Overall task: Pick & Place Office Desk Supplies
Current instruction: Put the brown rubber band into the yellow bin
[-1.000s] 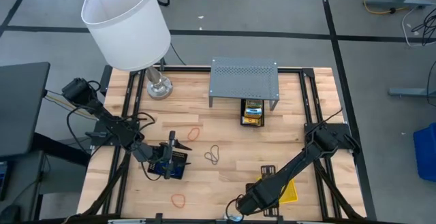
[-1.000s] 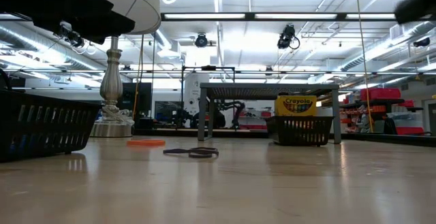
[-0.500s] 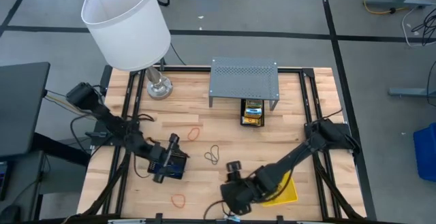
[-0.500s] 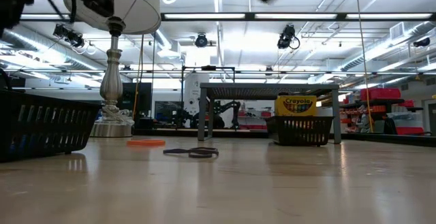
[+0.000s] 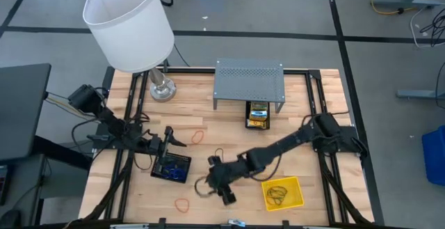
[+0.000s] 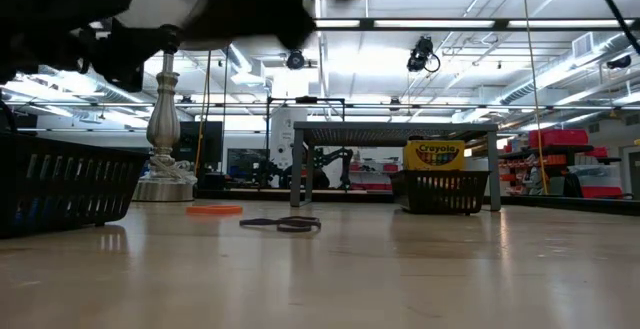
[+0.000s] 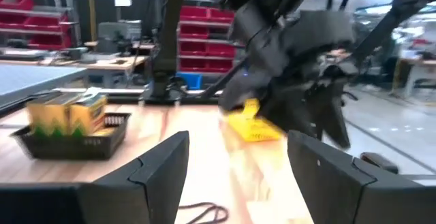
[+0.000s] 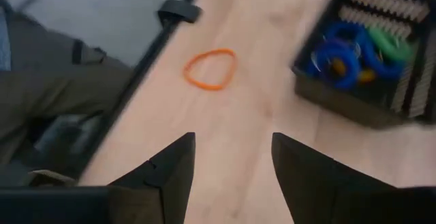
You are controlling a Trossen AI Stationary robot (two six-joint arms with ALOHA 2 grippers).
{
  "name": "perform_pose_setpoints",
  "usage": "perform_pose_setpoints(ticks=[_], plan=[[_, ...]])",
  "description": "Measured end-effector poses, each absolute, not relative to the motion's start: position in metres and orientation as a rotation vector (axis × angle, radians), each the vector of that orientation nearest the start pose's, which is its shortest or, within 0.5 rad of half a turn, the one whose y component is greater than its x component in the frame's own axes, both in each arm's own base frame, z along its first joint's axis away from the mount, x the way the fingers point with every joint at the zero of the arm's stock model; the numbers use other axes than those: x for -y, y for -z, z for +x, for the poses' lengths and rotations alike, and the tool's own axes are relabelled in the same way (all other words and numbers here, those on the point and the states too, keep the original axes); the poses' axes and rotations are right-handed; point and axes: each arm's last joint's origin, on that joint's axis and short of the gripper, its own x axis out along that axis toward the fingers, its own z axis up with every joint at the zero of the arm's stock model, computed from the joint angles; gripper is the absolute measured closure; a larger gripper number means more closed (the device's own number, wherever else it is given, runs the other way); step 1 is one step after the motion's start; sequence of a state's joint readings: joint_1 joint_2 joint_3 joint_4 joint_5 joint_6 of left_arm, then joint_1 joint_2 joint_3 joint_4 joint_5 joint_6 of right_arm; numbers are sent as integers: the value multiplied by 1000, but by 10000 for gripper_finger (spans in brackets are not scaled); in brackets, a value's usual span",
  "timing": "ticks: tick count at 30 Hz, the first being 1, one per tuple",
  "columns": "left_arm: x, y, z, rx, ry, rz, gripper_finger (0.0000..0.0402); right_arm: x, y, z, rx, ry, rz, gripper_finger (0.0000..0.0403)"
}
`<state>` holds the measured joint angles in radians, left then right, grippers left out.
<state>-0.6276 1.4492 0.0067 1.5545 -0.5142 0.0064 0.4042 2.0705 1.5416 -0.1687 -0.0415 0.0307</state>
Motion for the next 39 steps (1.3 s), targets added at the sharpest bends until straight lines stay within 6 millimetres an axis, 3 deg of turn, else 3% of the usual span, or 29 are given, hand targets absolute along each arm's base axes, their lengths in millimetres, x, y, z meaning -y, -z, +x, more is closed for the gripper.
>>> perform_pose_setpoints(ticks=[4, 10, 20, 30, 34, 39], plan=[[92, -144, 144, 111, 105, -40, 150, -145, -163, 421, -747, -345, -27, 199], [91, -142, 144, 94, 80, -28, 150, -111, -143, 410, -956, -266, -50, 199], [90, -140, 144, 79, 61, -18, 150, -113, -130, 401, -1057, -275, -201, 199], [90, -139, 144, 69, 45, -15, 150, -110, -122, 409, -1022, -236, -217, 205], [90, -139, 144, 69, 45, -16, 150, -111, -122, 409, -1020, -221, -211, 250], [90, -139, 144, 69, 45, -15, 150, -111, -117, 410, -1027, -177, -186, 371]])
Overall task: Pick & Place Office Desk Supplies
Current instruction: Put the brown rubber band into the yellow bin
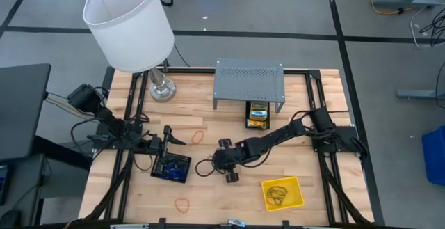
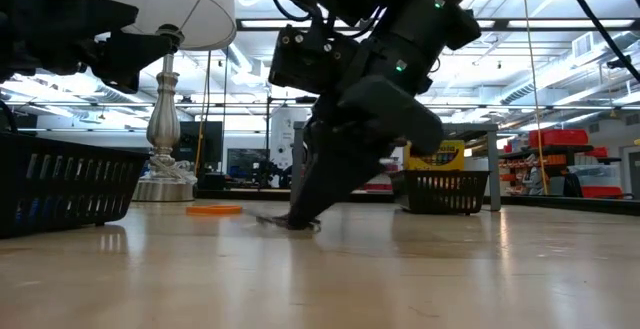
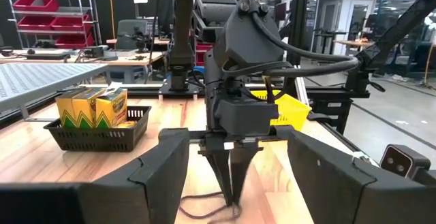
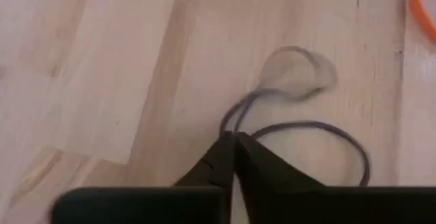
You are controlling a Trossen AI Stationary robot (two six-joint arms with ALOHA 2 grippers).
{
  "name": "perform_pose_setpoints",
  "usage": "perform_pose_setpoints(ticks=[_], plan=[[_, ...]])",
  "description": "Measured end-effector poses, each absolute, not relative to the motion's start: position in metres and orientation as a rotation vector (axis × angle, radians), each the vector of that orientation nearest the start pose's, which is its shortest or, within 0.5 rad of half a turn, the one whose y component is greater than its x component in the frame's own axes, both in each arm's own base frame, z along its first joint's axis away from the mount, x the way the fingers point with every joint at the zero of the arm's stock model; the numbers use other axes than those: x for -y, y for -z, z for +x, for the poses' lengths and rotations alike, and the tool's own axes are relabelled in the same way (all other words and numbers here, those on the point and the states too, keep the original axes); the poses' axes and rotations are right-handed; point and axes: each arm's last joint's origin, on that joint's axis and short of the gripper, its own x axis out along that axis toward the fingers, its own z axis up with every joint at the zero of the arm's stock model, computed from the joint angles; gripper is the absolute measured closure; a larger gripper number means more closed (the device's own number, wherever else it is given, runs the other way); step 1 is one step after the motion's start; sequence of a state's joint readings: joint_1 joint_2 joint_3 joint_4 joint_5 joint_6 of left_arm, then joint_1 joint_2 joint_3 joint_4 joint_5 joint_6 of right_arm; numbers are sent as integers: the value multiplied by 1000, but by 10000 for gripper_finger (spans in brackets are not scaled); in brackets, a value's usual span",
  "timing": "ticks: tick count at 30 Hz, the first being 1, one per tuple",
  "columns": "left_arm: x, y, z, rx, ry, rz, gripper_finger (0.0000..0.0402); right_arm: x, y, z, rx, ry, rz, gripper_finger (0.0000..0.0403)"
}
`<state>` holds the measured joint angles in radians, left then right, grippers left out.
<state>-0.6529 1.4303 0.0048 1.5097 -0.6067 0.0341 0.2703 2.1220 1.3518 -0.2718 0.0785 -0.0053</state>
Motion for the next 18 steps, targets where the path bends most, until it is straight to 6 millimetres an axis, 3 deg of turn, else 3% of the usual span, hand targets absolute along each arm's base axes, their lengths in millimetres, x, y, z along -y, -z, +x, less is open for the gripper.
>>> perform_pose_setpoints(ticks=[2, 10, 18], plan=[[90, -139, 144, 68, 45, -15, 150, -114, -117, 409, -1027, -182, -188, 391], [89, -136, 144, 45, 38, -8, 150, -124, -129, 400, -1045, -163, -201, 400], [89, -134, 145, 27, 23, -9, 150, -151, -182, 383, -1121, -159, -201, 402]])
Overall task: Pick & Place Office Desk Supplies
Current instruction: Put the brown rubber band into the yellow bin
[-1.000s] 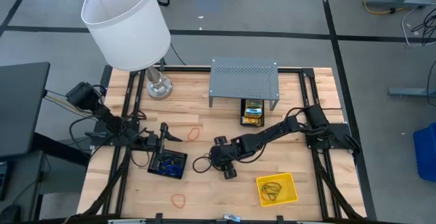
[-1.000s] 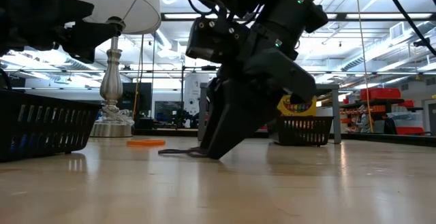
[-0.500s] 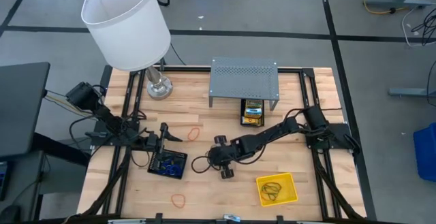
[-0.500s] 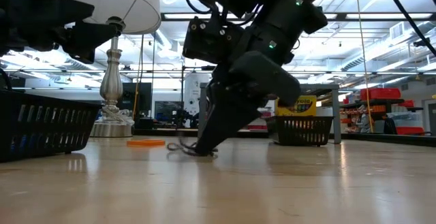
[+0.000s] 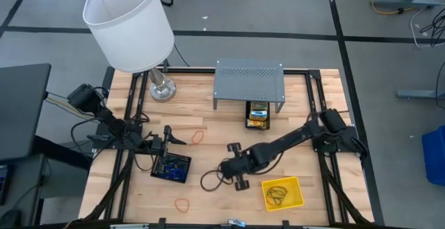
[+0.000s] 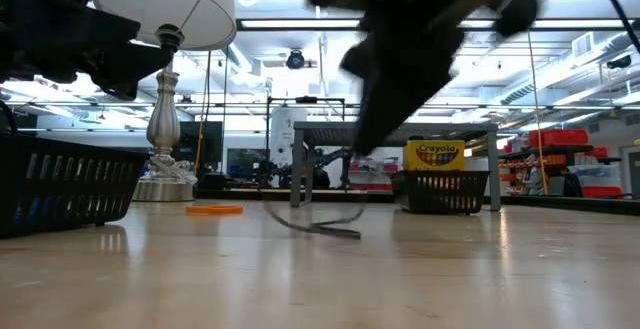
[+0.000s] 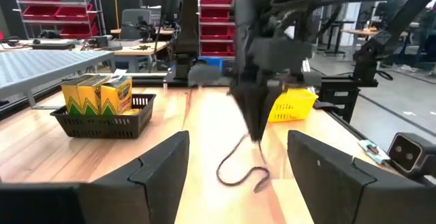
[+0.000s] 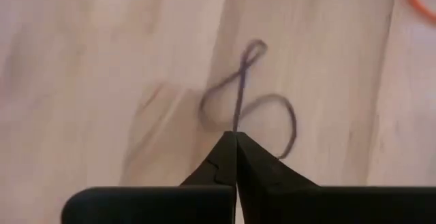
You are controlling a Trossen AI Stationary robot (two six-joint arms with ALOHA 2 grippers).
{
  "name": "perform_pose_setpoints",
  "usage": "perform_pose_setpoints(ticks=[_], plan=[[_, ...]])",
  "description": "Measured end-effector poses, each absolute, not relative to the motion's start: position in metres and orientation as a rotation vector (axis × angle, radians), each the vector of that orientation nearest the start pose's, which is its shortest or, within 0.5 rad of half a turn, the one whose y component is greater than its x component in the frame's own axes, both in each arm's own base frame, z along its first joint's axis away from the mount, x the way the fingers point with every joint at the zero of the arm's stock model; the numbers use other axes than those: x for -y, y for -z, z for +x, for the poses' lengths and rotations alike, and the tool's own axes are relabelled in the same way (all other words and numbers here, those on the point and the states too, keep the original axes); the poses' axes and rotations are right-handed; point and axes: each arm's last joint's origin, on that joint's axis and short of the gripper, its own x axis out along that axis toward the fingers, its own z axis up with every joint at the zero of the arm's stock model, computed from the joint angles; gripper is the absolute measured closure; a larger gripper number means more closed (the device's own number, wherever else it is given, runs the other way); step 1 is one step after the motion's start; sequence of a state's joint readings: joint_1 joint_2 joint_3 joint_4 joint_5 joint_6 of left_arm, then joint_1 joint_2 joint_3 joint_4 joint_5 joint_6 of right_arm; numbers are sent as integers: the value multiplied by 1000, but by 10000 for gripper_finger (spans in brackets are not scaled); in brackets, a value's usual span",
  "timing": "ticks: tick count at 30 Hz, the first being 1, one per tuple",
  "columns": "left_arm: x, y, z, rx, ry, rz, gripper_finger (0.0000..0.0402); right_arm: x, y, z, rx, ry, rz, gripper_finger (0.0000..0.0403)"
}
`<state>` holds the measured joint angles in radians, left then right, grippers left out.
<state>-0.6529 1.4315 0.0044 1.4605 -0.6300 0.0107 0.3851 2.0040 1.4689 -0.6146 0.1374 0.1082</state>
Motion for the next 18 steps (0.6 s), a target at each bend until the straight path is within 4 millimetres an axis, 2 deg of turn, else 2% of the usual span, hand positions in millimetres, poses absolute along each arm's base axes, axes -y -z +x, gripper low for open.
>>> perform_pose_setpoints(ticks=[6, 10, 18], plan=[[89, -134, 145, 26, 23, -9, 150, -178, -230, 364, -1235, -158, -201, 402], [89, -134, 145, 27, 24, -10, 150, -194, -255, 348, -1319, -149, -173, 402], [89, -134, 145, 27, 24, -7, 150, -211, -309, 307, -1455, 21, -186, 403]])
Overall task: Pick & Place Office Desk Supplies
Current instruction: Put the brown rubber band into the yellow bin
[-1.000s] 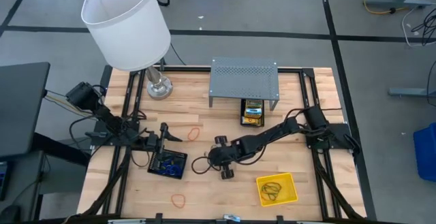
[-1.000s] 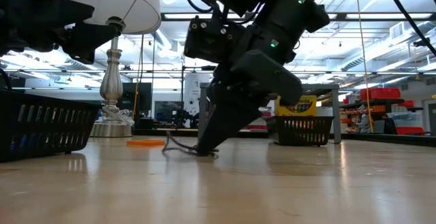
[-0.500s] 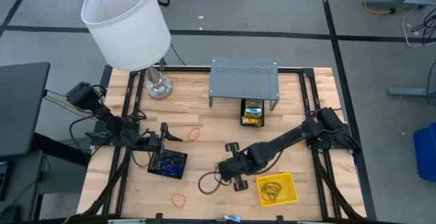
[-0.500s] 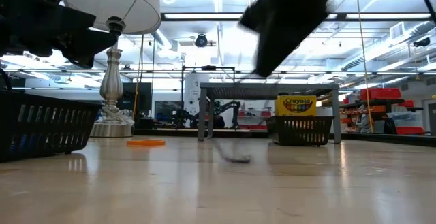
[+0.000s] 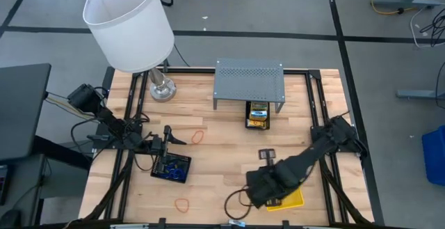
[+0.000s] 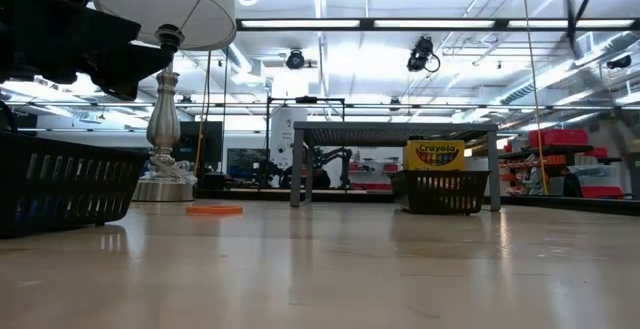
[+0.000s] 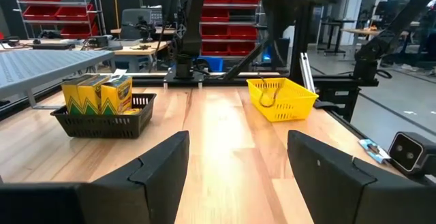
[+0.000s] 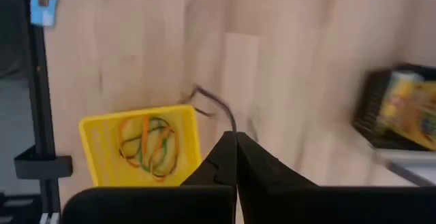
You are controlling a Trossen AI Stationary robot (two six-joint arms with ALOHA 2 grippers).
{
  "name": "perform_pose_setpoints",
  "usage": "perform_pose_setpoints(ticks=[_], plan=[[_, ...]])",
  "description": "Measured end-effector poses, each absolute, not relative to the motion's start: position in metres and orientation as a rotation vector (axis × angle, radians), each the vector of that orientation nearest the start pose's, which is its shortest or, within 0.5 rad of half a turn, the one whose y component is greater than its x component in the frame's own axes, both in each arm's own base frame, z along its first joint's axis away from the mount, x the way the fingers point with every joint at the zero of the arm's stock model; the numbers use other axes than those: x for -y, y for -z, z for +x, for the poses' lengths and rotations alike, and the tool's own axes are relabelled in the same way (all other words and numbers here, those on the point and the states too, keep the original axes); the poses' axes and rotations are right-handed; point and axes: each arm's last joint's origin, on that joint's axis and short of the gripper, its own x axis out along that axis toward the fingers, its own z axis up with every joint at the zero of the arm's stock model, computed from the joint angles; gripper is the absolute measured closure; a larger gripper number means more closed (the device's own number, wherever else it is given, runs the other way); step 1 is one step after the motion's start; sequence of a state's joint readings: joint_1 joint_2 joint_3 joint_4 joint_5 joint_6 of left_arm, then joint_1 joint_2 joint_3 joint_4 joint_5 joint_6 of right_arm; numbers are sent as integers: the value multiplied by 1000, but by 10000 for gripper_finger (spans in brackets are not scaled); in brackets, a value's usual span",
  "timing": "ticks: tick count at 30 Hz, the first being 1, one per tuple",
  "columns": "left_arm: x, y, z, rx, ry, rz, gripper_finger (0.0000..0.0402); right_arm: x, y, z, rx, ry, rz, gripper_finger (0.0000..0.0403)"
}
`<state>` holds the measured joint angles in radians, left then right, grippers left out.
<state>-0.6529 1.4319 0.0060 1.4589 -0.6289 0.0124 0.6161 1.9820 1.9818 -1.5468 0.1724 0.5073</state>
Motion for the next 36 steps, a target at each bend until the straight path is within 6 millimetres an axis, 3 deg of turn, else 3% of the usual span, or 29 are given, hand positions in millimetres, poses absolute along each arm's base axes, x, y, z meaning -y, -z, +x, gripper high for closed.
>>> perform_pose_setpoints(ticks=[8, 12, 17, 23, 28, 36], plan=[[89, -134, 145, 29, 24, -5, 150, -220, -354, 289, -1236, 79, -194, 403], [89, -135, 145, 30, 24, -7, 150, -222, -360, 285, -1245, 50, -140, 403], [89, -135, 145, 30, 24, -9, 150, -227, -356, 282, -1380, -44, 9, 403], [89, -135, 145, 30, 24, -7, 150, -230, -326, 278, -1584, -30, 118, 403], [89, -135, 145, 30, 24, -7, 150, -235, -281, 279, -1687, -63, 154, 403], [90, -135, 145, 30, 24, -8, 150, -240, -216, 285, -1624, -150, 192, 403]])
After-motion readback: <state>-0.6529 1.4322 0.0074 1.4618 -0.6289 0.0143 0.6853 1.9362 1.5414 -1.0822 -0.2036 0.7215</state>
